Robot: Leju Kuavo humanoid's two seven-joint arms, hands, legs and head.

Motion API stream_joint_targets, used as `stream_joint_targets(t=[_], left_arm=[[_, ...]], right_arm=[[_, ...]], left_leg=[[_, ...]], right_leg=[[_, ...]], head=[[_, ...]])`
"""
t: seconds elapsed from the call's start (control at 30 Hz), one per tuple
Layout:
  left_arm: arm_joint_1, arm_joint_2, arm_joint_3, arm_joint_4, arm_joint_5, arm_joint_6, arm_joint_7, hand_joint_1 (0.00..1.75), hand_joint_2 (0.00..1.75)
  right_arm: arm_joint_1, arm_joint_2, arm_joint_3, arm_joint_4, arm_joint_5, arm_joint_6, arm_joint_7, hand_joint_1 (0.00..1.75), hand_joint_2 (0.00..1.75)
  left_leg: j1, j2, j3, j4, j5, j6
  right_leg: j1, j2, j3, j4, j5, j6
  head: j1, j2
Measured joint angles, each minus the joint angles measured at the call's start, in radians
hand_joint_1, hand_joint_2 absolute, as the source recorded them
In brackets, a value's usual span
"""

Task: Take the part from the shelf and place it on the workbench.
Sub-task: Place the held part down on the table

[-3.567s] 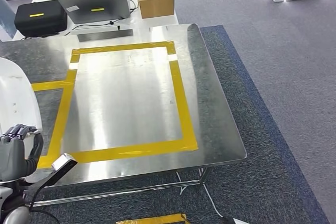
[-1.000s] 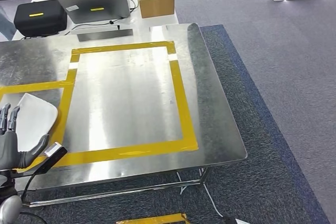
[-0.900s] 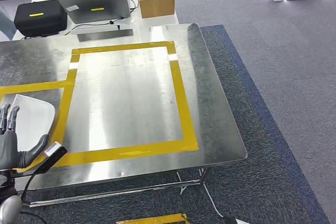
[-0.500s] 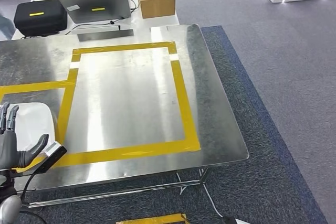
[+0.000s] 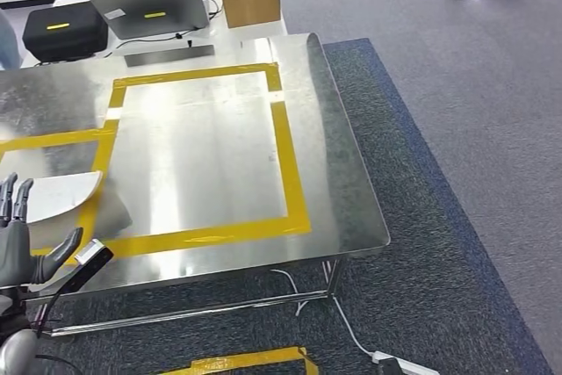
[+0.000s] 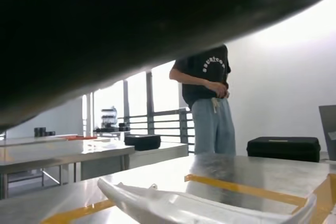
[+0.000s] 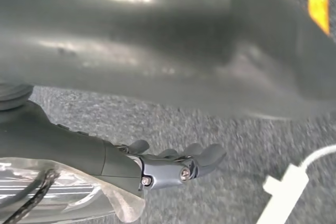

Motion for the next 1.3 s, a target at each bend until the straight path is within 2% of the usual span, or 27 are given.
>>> stream_joint_targets(t=[0.03, 0.07, 0.1, 0.2, 0.27, 0.33, 0.37, 0.43, 0.5, 0.53, 0.57, 0.6, 0.63, 0.67, 0.73, 0.77, 0.83, 0.9, 0.93, 1.0, 1.03, 1.07, 1.1, 1.13, 1.2, 1.27, 1.3], left_arm=[[0.002, -0.001, 0.000, 0.000, 0.000, 0.000, 0.000, 0.00, 0.00], [0.003, -0.001, 0.000, 0.000, 0.000, 0.000, 0.000, 0.00, 0.00], [0.004, -0.002, 0.000, 0.000, 0.000, 0.000, 0.000, 0.00, 0.00], [0.005, -0.001, 0.000, 0.000, 0.000, -0.001, 0.000, 0.00, 0.00], [0.007, 0.000, 0.001, 0.000, 0.000, -0.001, 0.000, 0.00, 0.00], [0.009, 0.000, 0.001, 0.000, 0.000, -0.001, 0.000, 0.00, 0.00], [0.010, -0.001, 0.002, 0.000, 0.000, -0.001, 0.000, 0.00, 0.00], [0.011, -0.002, 0.002, -0.001, 0.000, -0.002, 0.000, 0.00, 0.00], [0.014, -0.004, 0.002, -0.001, 0.000, -0.002, 0.000, 0.00, 0.00], [0.016, -0.005, 0.001, 0.000, 0.000, -0.002, 0.000, 0.00, 0.00], [0.019, -0.006, 0.002, 0.000, 0.000, -0.003, 0.001, 0.00, 0.00], [0.022, -0.007, 0.002, 0.000, 0.000, -0.004, 0.002, 0.00, 0.00], [0.025, -0.007, 0.003, 0.000, 0.000, -0.006, 0.004, 0.00, 0.00], [0.028, -0.008, 0.004, 0.000, 0.000, -0.007, 0.005, 0.00, 0.00], [0.033, -0.007, 0.009, 0.000, 0.000, -0.009, 0.007, 0.00, 0.00], [0.035, -0.007, 0.012, 0.000, 0.000, -0.009, 0.007, 0.00, 0.00], [0.040, -0.006, 0.015, 0.000, 0.001, -0.009, 0.007, 0.00, 0.00], [0.045, -0.006, 0.019, 0.000, 0.001, -0.009, 0.007, 0.00, 0.00], [0.047, -0.005, 0.020, 0.000, 0.001, -0.009, 0.007, 0.00, 0.00], [0.049, -0.005, 0.022, 0.000, 0.001, -0.010, 0.008, 0.00, 0.00], [0.051, -0.005, 0.023, 0.001, 0.001, -0.012, 0.009, 0.00, 0.00], [0.053, -0.005, 0.024, 0.002, 0.002, -0.014, 0.011, 0.00, 0.00], [0.056, -0.005, 0.025, 0.004, 0.003, -0.017, 0.015, 0.00, 0.00], [0.060, -0.005, 0.028, 0.007, 0.006, -0.019, 0.018, 0.00, 0.00], [0.068, -0.006, 0.038, 0.016, 0.014, -0.022, 0.025, 0.00, 0.00], [0.075, -0.007, 0.056, 0.033, 0.024, -0.024, 0.031, 0.00, 0.00], [0.080, -0.008, 0.068, 0.046, 0.029, -0.025, 0.032, 0.00, 0.00]], right_arm=[[0.001, 0.000, 0.000, 0.000, 0.001, 0.000, 0.002, 0.00, 0.00], [0.002, 0.000, 0.000, 0.000, 0.003, 0.001, 0.005, 0.00, 0.00], [0.003, 0.000, 0.000, 0.000, 0.005, 0.001, 0.007, 0.00, 0.00], [0.002, 0.000, 0.000, 0.000, 0.009, 0.002, 0.012, 0.00, 0.00], [0.001, 0.000, 0.000, 0.000, 0.011, 0.003, 0.015, 0.00, 0.00], [0.001, 0.000, 0.000, 0.000, 0.013, 0.003, 0.018, 0.00, 0.00], [0.001, -0.001, 0.000, 0.000, 0.014, 0.003, 0.019, 0.00, 0.00], [0.003, -0.001, 0.000, 0.000, 0.015, 0.004, 0.021, 0.00, 0.00], [0.003, -0.002, 0.000, 0.000, 0.018, 0.004, 0.023, 0.00, 0.00], [0.003, -0.002, 0.000, 0.000, 0.019, 0.004, 0.025, 0.00, 0.00], [0.003, -0.002, 0.000, 0.001, 0.021, 0.004, 0.026, 0.00, 0.00], [0.003, -0.003, 0.000, 0.001, 0.022, 0.005, 0.027, 0.00, 0.00], [0.003, -0.003, 0.000, 0.001, 0.023, 0.005, 0.029, 0.00, 0.00], [0.002, -0.004, 0.000, 0.001, 0.023, 0.006, 0.030, 0.00, 0.00], [0.000, -0.006, 0.000, 0.001, 0.024, 0.007, 0.033, 0.00, 0.00], [0.000, -0.006, 0.000, 0.001, 0.025, 0.008, 0.033, 0.00, 0.00], [0.001, -0.006, 0.000, 0.001, 0.026, 0.009, 0.034, 0.00, 0.00], [0.002, -0.006, 0.000, 0.001, 0.026, 0.009, 0.035, 0.00, 0.00], [0.002, -0.006, 0.000, 0.001, 0.026, 0.009, 0.035, 0.00, 0.00], [0.002, -0.006, 0.000, 0.002, 0.026, 0.009, 0.036, 0.00, 0.00], [0.002, -0.006, 0.000, 0.002, 0.026, 0.009, 0.037, 0.00, 0.00], [0.003, -0.006, 0.000, 0.002, 0.026, 0.009, 0.038, 0.00, 0.00], [0.003, -0.006, 0.000, 0.002, 0.027, 0.009, 0.040, 0.00, 0.00], [0.003, -0.006, 0.000, 0.002, 0.028, 0.009, 0.042, 0.00, 0.00], [0.002, -0.006, 0.000, 0.002, 0.032, 0.010, 0.047, 0.00, 0.00], [0.002, -0.006, 0.000, 0.002, 0.040, 0.010, 0.051, 0.00, 0.00], [0.002, -0.006, 0.000, 0.002, 0.043, 0.010, 0.053, 0.00, 0.00]], left_leg=[[0.000, 0.001, -0.008, 0.049, -0.021, 0.000], [-0.001, 0.001, 0.000, 0.063, -0.022, 0.002], [-0.001, 0.002, 0.028, 0.038, -0.004, 0.006], [-0.010, 0.009, 0.171, -0.169, 0.049, 0.028], [-0.019, 0.015, 0.217, -0.247, 0.051, 0.038], [-0.020, 0.015, 0.211, -0.258, 0.064, 0.045], [-0.018, 0.016, 0.205, -0.263, 0.074, 0.050], [-0.013, 0.016, 0.185, -0.271, 0.099, 0.061], [-0.014, 0.016, 0.157, -0.269, 0.120, 0.066], [-0.014, 0.016, 0.143, -0.269, 0.130, 0.066], [-0.014, 0.016, 0.130, -0.267, 0.139, 0.065], [-0.014, 0.016, 0.119, -0.266, 0.147, 0.063], [-0.014, 0.015, 0.109, -0.263, 0.154, 0.060], [-0.014, 0.015, 0.099, -0.260, 0.160, 0.056], [-0.016, 0.014, 0.084, -0.249, 0.171, 0.046], [-0.017, 0.014, 0.079, -0.246, 0.176, 0.041], [-0.017, 0.013, 0.074, -0.244, 0.188, 0.030], [-0.014, 0.011, 0.061, -0.221, 0.159, 0.019], [-0.013, 0.010, 0.048, -0.186, 0.119, 0.014], [-0.010, 0.010, 0.015, -0.062, 0.019, 0.005], [-0.009, 0.010, 0.004, 0.001, -0.013, 0.002], [-0.009, 0.010, 0.004, 0.042, -0.022, 0.000], [-0.008, 0.010, 0.019, 0.047, -0.010, -0.001], [-0.008, 0.011, 0.052, 0.013, 0.017, 0.000], [-0.008, 0.011, 0.150, -0.129, 0.058, 0.004], [-0.010, 0.010, 0.214, -0.238, 0.059, 0.014], [-0.012, 0.010, 0.220, -0.254, 0.054, 0.019]], right_leg=[[0.003, -0.005, -0.010, 0.001, 0.007, -0.002], [0.006, -0.010, -0.020, 0.002, 0.013, -0.003], [0.009, -0.014, -0.030, 0.003, 0.020, -0.003], [0.016, -0.020, -0.048, 0.005, 0.038, 0.002], [0.016, -0.023, -0.052, 0.004, 0.051, 0.013], [0.014, -0.025, -0.056, 0.002, 0.062, 0.027], [0.013, -0.021, -0.063, 0.007, 0.054, 0.033], [0.012, -0.010, -0.095, 0.071, -0.010, 0.043], [0.010, -0.003, -0.138, 0.203, -0.101, 0.050], [0.010, -0.002, -0.150, 0.261, -0.126, 0.053], [0.010, -0.002, -0.147, 0.288, -0.129, 0.055], [0.009, -0.002, -0.124, 0.277, -0.111, 0.056], [0.008, -0.002, -0.081, 0.226, -0.084, 0.055], [0.007, 0.000, -0.023, 0.148, -0.061, 0.053], [0.007, 0.008, 0.076, 0.005, -0.046, 0.046], [0.008, 0.011, 0.096, -0.031, -0.049, 0.043], [0.009, 0.011, 0.089, -0.041, -0.045, 0.030], [0.007, 0.004, 0.074, -0.043, -0.030, 0.008], [0.005, 0.000, 0.066, -0.045, -0.021, -0.001], [0.006, -0.005, 0.048, -0.043, -0.001, -0.008], [0.007, -0.008, 0.036, -0.041, 0.008, -0.008], [0.007, -0.010, 0.023, -0.038, 0.016, -0.007], [0.007, -0.011, 0.009, -0.034, 0.023, -0.006], [0.007, -0.012, -0.003, -0.029, 0.029, -0.004], [0.008, -0.012, -0.026, -0.017, 0.038, 0.002], [0.011, -0.012, -0.041, -0.008, 0.048, 0.013], [0.012, -0.012, -0.045, -0.007, 0.055, 0.020]], head=[[0.000, 0.000], [0.000, 0.000], [0.000, 0.000], [0.001, 0.000], [0.001, 0.000], [0.000, 0.000], [0.000, 0.000], [0.003, 0.000], [0.007, 0.000], [0.008, 0.000], [0.008, 0.000], [0.008, 0.000], [0.008, 0.000], [0.009, 0.000], [0.010, 0.000], [0.011, 0.000], [0.012, 0.000], [0.011, 0.000], [0.009, 0.000], [0.006, 0.000], [0.005, 0.000], [0.006, 0.000], [0.006, 0.000], [0.006, 0.000], [0.007, 0.000], [0.008, 0.000], [0.009, 0.000]])
